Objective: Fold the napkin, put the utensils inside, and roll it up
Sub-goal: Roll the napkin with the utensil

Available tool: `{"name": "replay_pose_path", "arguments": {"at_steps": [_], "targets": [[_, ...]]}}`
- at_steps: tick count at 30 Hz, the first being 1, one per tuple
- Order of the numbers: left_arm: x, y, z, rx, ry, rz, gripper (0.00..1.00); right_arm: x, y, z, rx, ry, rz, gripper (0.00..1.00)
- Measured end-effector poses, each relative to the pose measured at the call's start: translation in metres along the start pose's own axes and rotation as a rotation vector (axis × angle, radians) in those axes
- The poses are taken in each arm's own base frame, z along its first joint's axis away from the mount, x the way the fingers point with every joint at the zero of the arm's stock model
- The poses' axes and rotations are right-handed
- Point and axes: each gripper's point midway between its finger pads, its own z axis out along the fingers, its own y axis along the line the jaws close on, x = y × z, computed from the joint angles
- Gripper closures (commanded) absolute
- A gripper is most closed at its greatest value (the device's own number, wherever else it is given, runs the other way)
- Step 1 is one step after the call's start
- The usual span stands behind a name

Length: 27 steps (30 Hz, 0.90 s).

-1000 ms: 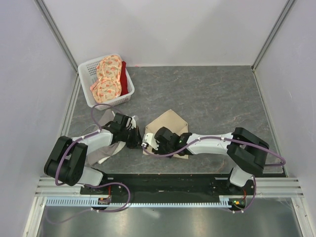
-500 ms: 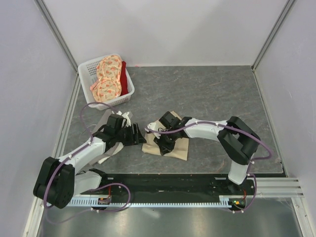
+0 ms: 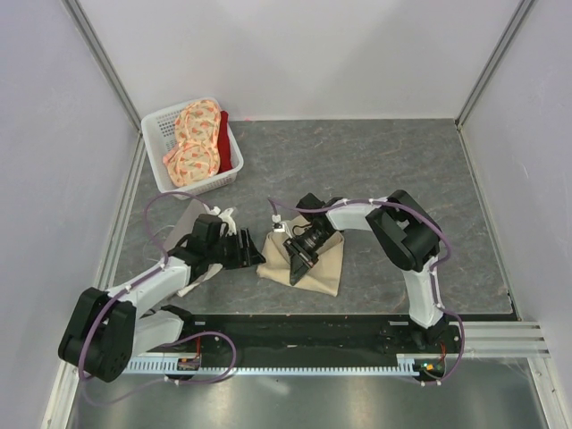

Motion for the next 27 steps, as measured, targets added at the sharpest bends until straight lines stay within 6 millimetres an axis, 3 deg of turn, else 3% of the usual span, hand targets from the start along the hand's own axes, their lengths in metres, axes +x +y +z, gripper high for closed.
{"name": "replay_pose_path", "arguments": {"at_steps": [12,23,25,27], "targets": [[-0.004,-0.013,0.009,0.088,-0.039,0.042,0.44,0.005,-0.005,-0.003,-0.166,-0.011,0.171,0.85],[0.003,-0.014,0.026,0.13,-0.008,0.022,0.74,0.006,-0.006,-0.006,-0.193,-0.011,0.215,0.85],[0.003,-0.014,0.028,0.131,-0.008,0.016,0.85,0.006,-0.006,-0.006,-0.192,-0.011,0.217,0.84],[0.004,-0.013,0.029,0.13,-0.001,0.008,0.89,0.006,-0.007,-0.006,-0.19,-0.01,0.219,0.8]]}}
